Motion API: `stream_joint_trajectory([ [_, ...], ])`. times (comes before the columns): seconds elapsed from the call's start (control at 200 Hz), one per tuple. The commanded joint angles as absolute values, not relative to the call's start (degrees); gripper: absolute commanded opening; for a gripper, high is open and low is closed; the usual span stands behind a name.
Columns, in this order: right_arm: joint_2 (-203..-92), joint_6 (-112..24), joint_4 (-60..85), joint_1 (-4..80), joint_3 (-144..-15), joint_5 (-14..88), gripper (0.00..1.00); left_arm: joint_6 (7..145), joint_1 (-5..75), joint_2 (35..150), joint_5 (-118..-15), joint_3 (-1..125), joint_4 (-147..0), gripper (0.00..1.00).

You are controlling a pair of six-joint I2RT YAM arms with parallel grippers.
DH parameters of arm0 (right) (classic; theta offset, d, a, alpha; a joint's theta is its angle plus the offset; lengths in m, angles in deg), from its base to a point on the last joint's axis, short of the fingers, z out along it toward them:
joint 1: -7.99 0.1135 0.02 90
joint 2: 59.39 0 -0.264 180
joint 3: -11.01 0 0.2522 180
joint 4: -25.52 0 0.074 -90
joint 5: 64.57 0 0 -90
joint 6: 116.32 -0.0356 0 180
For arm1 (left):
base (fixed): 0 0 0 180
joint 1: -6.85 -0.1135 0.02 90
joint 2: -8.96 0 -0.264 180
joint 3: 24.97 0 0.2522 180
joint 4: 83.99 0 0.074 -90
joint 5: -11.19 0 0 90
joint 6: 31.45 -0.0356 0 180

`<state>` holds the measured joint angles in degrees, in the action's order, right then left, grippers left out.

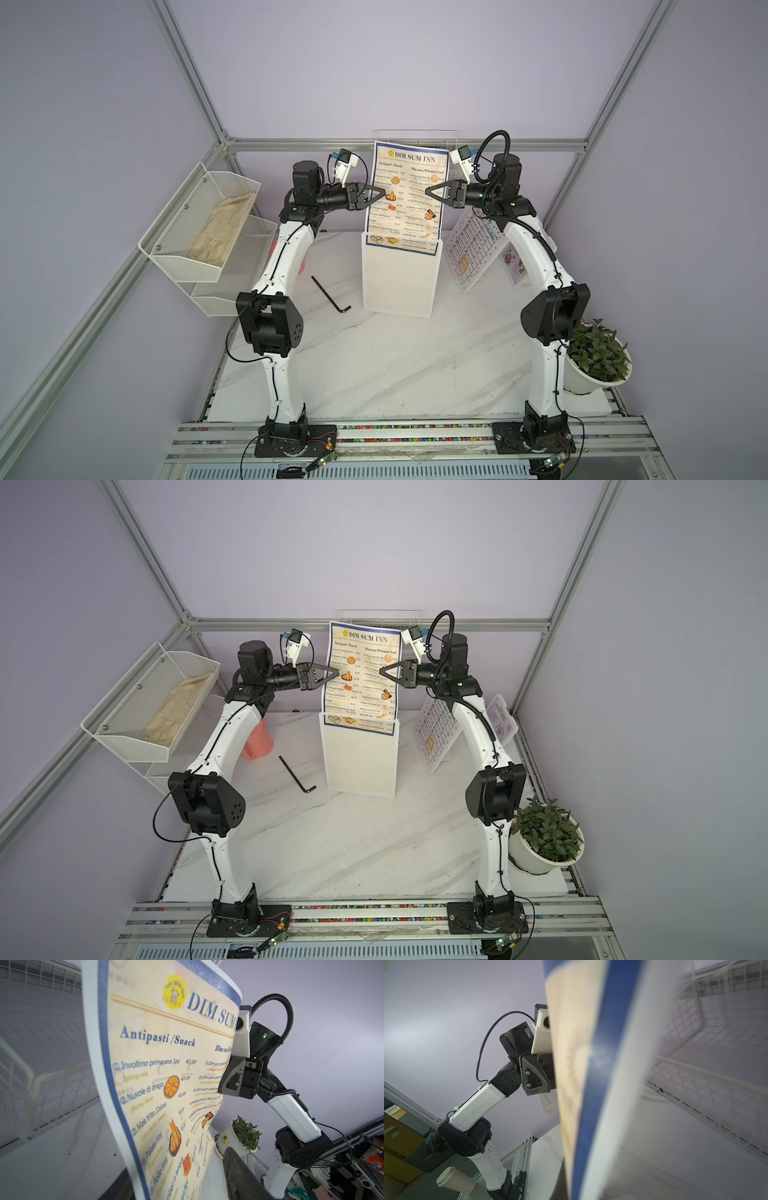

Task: Insert the menus into the narrow rack
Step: Insert the menu into the narrow rack.

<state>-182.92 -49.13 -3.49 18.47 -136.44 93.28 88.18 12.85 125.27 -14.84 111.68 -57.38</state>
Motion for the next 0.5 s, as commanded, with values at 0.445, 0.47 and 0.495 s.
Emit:
stream_joint_trajectory([
  [0.445,-180.5,-48.9,-5.2,18.3,-140.5,94.2,0.04,89.6,12.8,121.7,-13.7,109.9,-60.8,0.57],
  [0.47,-180.6,-48.8,-5.3,18.2,-140.4,94.2,0.04,89.7,12.8,121.8,-13.7,109.9,-60.8,0.57],
  [0.495,-180.5,-48.8,-5.4,18.3,-140.5,94.3,0.04,89.7,12.9,121.9,-13.5,109.9,-60.8,0.57],
])
